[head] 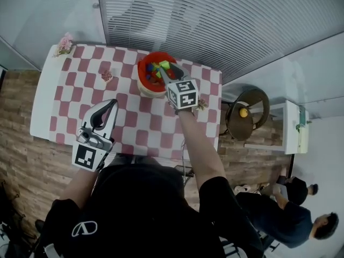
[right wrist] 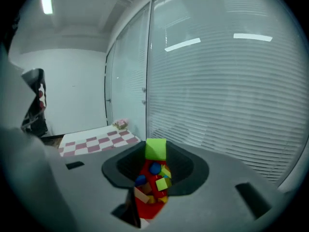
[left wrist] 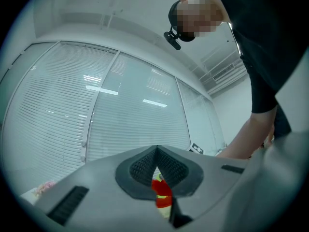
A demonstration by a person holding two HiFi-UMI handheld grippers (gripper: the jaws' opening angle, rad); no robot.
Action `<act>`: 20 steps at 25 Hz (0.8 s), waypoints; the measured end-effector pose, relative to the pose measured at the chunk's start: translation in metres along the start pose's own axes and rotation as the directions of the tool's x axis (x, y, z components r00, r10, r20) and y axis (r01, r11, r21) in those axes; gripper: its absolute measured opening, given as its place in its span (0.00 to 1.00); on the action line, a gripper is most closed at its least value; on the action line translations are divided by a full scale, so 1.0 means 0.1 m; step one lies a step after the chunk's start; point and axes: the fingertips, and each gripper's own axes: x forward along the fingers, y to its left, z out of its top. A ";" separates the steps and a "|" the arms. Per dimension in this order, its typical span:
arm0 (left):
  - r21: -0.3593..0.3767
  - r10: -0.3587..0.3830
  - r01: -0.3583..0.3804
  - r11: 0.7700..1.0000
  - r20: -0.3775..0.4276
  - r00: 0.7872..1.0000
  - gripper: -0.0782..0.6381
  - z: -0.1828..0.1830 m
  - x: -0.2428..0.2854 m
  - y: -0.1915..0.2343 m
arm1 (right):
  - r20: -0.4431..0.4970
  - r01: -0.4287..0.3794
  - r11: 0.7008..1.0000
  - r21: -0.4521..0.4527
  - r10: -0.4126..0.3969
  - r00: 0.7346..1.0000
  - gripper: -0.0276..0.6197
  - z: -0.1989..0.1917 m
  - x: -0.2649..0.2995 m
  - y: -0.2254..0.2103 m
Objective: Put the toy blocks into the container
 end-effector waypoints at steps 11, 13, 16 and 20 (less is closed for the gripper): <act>-0.002 0.002 -0.002 1.000 -0.007 1.000 0.12 -0.01 -0.01 -0.01 | -0.155 -0.026 1.000 -0.011 0.024 0.988 0.34 -0.38 0.30 0.03; -0.004 -0.001 0.000 1.000 -0.012 1.000 0.12 -0.02 0.00 -0.01 | -0.107 -0.017 0.999 -0.031 0.014 0.994 0.34 -0.24 0.16 0.06; -0.007 -0.009 0.009 1.000 -0.006 1.000 0.12 -0.02 0.02 -0.02 | -0.014 -0.005 0.998 -0.062 0.004 1.000 0.33 0.04 -0.16 0.13; -0.012 -0.028 0.028 1.000 0.005 1.000 0.12 0.01 0.09 -0.07 | 0.124 0.020 0.998 -0.065 -0.012 0.992 0.31 0.39 -0.71 0.25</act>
